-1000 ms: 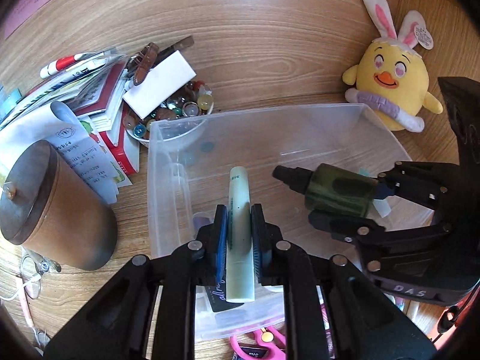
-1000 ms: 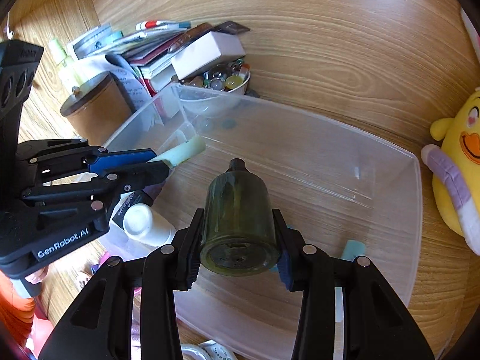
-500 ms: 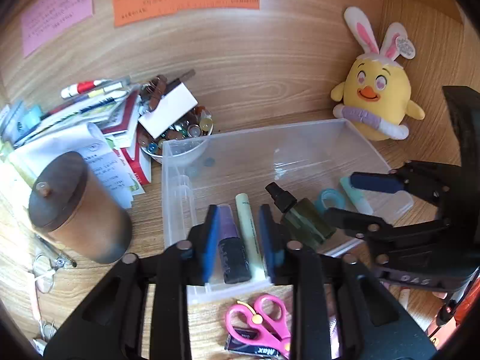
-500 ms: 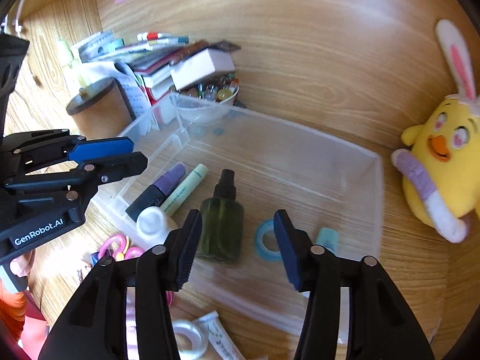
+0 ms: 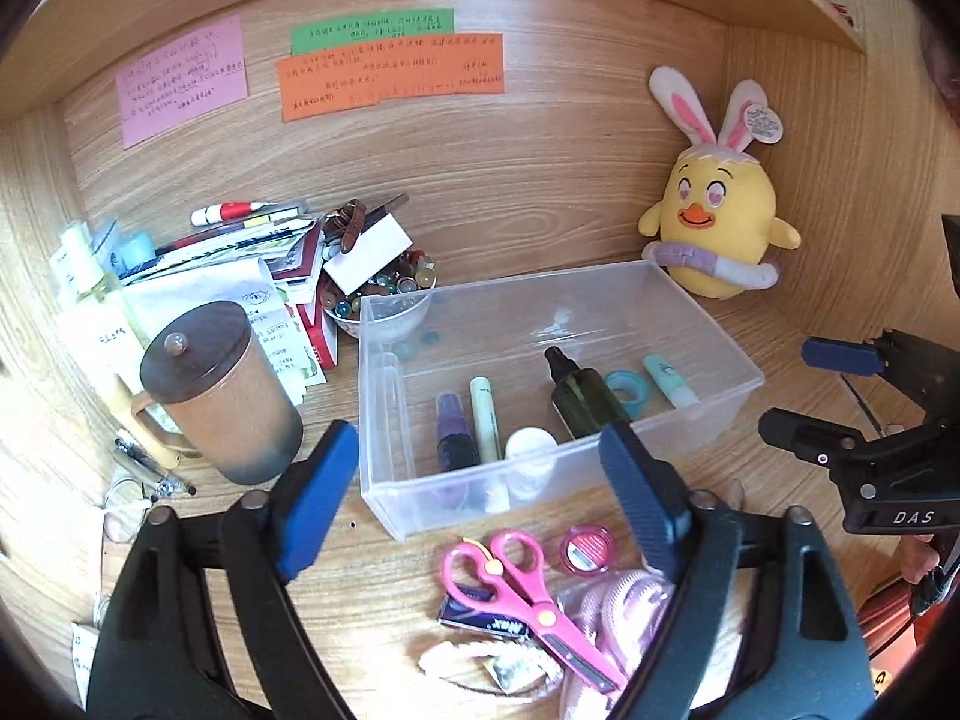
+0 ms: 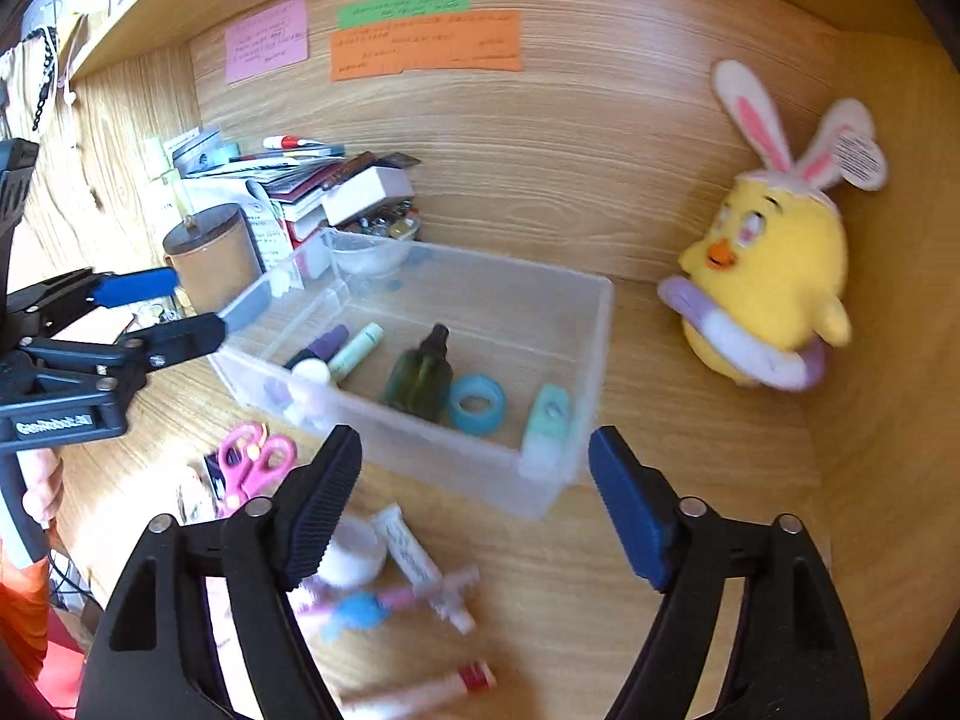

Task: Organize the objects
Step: 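Carry both held items into the clear box and open both grippers, then grasp the white tape roll with left gripper while right grasps pink-capped tube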

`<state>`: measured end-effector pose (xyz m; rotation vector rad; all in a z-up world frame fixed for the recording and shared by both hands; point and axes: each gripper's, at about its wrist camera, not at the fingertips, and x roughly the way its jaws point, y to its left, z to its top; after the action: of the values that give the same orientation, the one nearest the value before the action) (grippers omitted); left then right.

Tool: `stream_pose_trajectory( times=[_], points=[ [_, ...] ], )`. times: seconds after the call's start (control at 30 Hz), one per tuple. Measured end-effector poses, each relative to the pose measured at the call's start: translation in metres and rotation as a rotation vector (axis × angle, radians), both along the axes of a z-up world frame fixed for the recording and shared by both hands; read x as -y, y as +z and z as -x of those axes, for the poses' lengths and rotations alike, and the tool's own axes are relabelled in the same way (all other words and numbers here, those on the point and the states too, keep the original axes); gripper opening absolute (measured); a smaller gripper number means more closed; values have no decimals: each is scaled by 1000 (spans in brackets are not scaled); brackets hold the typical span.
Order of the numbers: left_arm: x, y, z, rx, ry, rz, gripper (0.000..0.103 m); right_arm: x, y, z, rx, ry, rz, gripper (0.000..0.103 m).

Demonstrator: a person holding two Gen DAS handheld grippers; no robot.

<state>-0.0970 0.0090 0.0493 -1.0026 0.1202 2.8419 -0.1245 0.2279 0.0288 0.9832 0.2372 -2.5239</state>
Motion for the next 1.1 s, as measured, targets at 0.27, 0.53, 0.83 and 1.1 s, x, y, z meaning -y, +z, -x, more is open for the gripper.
stream_pose_trajectory(
  times=[0.27, 0.53, 0.83, 1.1],
  points=[
    [-10, -17, -22, 40, -38, -14, 91, -29, -35, -30, 110, -68, 14, 76],
    [-34, -51, -21, 153, -92, -30, 91, -37, -76, -49, 240, -83, 78, 76],
    [-65, -71, -17, 238, -193, -43, 67, -28, -87, -58, 243, -57, 63, 47],
    [-85, -80, -5, 277, -237, -39, 62, -32, -88, -65, 202, -47, -8, 14]
  ],
)
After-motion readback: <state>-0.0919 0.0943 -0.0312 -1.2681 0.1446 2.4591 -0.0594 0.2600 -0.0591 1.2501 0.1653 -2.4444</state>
